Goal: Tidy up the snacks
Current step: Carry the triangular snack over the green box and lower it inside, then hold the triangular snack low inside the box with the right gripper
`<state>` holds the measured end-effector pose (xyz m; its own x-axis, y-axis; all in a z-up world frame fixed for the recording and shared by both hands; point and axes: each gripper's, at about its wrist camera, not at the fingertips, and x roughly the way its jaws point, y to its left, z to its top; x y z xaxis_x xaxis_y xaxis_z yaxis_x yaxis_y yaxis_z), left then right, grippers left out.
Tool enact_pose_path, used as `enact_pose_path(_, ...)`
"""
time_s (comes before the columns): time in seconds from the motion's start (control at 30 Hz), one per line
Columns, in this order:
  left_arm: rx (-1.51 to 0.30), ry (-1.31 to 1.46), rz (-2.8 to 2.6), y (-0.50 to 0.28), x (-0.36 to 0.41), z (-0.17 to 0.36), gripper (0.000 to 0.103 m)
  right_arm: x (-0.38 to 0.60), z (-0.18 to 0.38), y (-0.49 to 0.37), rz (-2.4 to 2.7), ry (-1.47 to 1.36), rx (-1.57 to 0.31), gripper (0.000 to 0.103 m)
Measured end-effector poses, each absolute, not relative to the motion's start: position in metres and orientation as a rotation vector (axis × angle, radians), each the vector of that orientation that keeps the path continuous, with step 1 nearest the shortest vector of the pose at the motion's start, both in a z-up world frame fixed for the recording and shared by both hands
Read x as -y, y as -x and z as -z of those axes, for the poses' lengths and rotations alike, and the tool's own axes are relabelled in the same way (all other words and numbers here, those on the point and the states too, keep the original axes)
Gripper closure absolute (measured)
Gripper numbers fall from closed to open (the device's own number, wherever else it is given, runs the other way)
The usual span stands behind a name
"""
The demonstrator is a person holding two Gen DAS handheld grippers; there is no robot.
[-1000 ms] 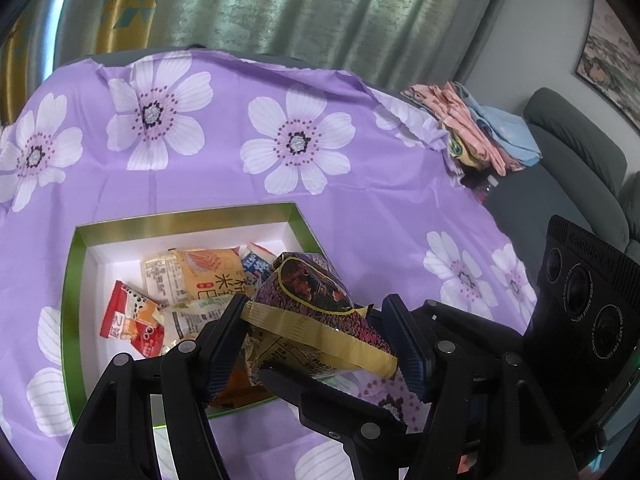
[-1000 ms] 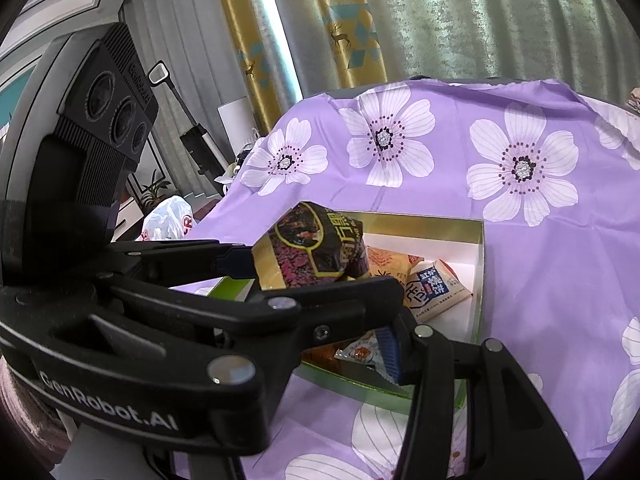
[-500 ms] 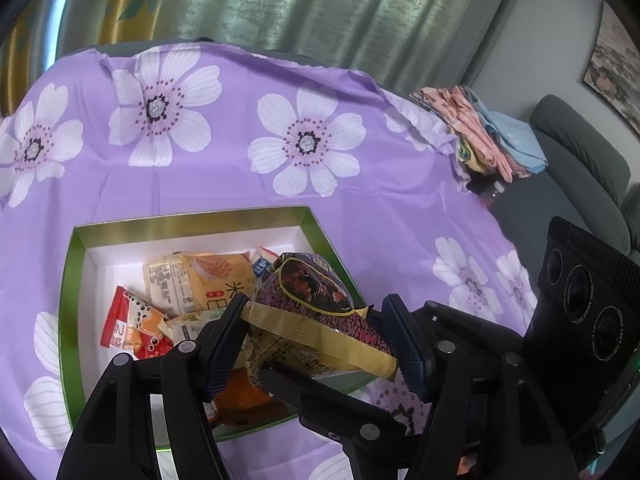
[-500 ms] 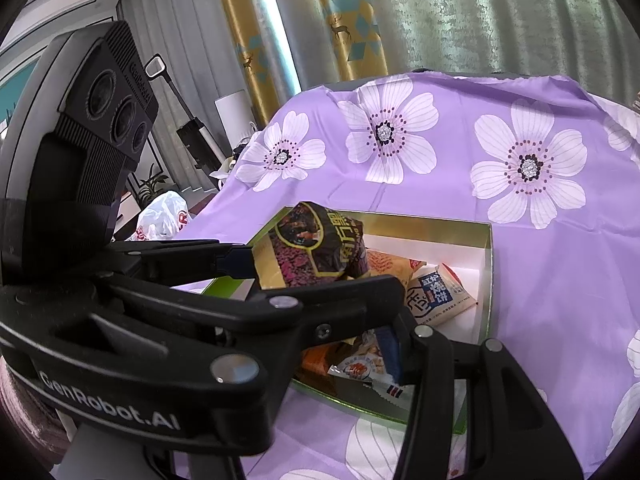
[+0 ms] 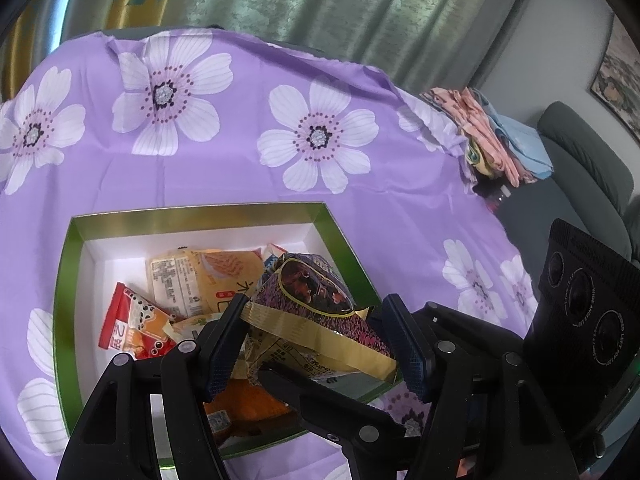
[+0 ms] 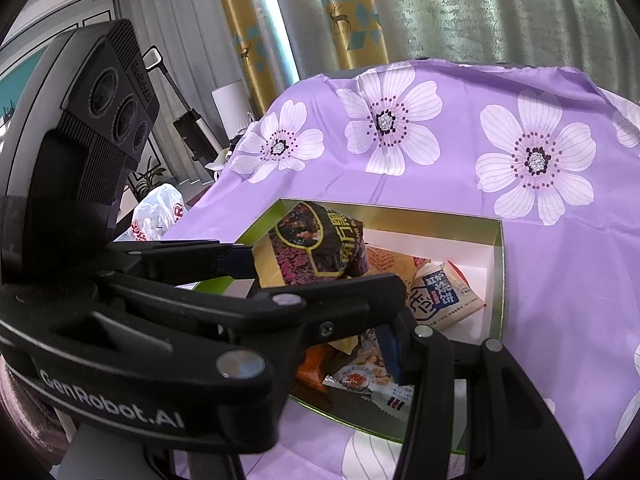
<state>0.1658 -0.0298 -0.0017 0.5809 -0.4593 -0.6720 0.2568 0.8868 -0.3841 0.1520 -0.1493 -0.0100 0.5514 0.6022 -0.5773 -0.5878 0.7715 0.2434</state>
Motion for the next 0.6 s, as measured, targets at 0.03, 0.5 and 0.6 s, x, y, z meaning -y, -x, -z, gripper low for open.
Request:
enact_pose_path(0.03,-0.856,0.259,0.423,-0.166,0.029,0.002,0.035,0.149,0.01,-0.153,-0.704,-0.022,-0.694,0.053)
enact_pose_path(0.5,-0.886,0.288,0.421,-0.177,0.019,0.015,0.035,0.141,0.019,-0.162,-0.706,-0.019,-0.728,0.053)
enact_pose_path(0.6,-0.891,0.294,0.42,-0.179,0.017,0.017,0.035,0.139,0.02,-0.163,-0.706,-0.019,-0.735,0.053)
